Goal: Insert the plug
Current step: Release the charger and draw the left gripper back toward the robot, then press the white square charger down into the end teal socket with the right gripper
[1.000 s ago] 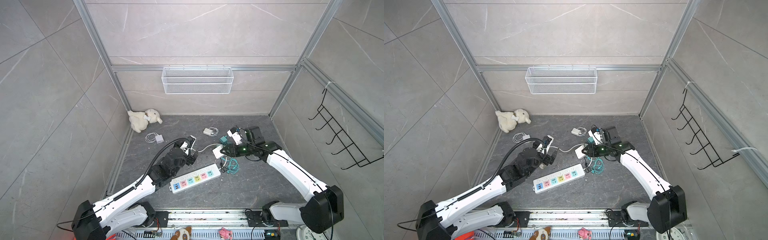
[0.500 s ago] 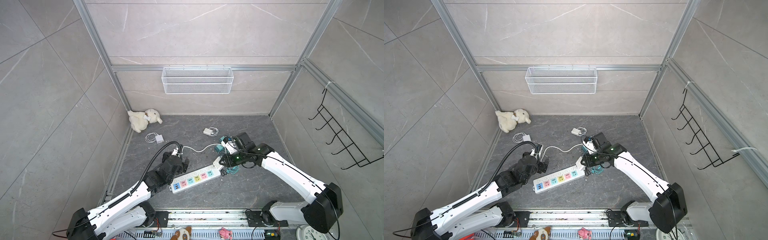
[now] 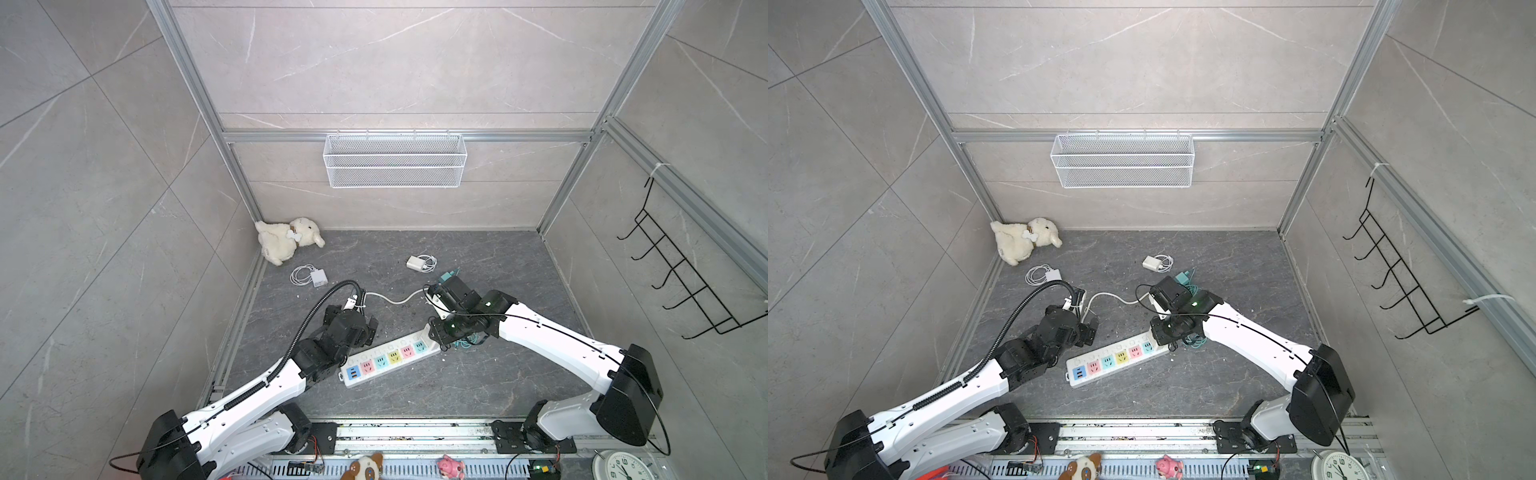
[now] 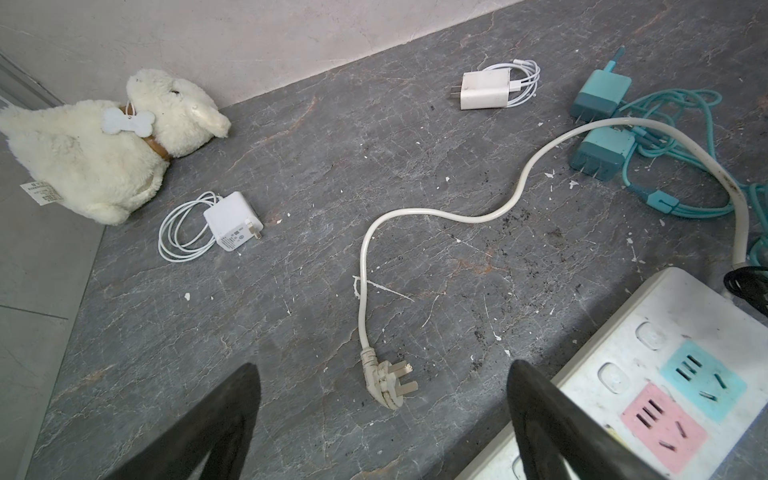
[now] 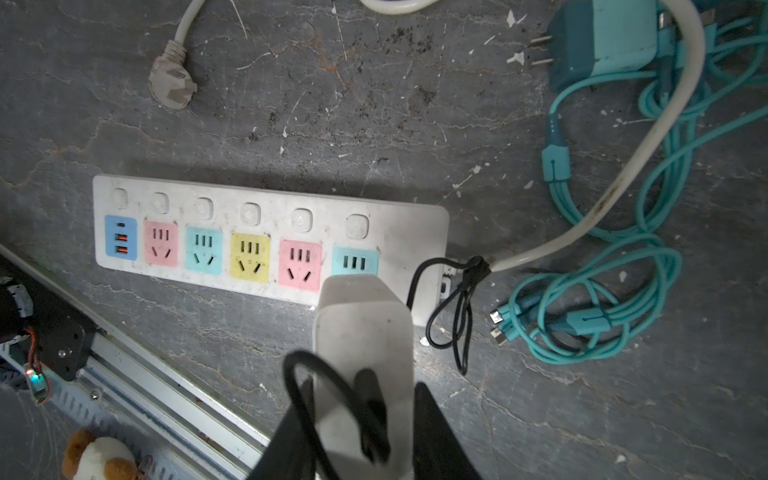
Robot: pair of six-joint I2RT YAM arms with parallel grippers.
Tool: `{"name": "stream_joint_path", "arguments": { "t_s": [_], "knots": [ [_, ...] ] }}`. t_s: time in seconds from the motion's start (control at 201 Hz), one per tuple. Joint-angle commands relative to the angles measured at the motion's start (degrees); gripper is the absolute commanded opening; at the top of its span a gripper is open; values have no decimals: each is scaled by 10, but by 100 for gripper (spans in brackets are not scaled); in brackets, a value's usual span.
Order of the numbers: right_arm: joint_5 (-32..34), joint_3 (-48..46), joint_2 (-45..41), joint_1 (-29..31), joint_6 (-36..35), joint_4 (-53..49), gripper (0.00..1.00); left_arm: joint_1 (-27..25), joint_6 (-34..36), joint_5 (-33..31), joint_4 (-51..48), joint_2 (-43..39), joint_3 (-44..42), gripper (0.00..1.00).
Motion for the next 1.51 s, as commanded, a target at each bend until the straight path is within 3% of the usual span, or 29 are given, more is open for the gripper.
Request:
{"name": "stream_joint_path", "arguments": {
  "t_s": [0.0,0.498,1.504],
  "knots": [
    [42,28,24,13,25,-12,13,4,-5,2,19,10,13,96],
    [97,58,62,59,55,-37,12,12,-11,5,33,10,7,98],
    [132,81,118,83,68,-33,11,19,-1,14,37,-26,-20,98]
  ]
}}
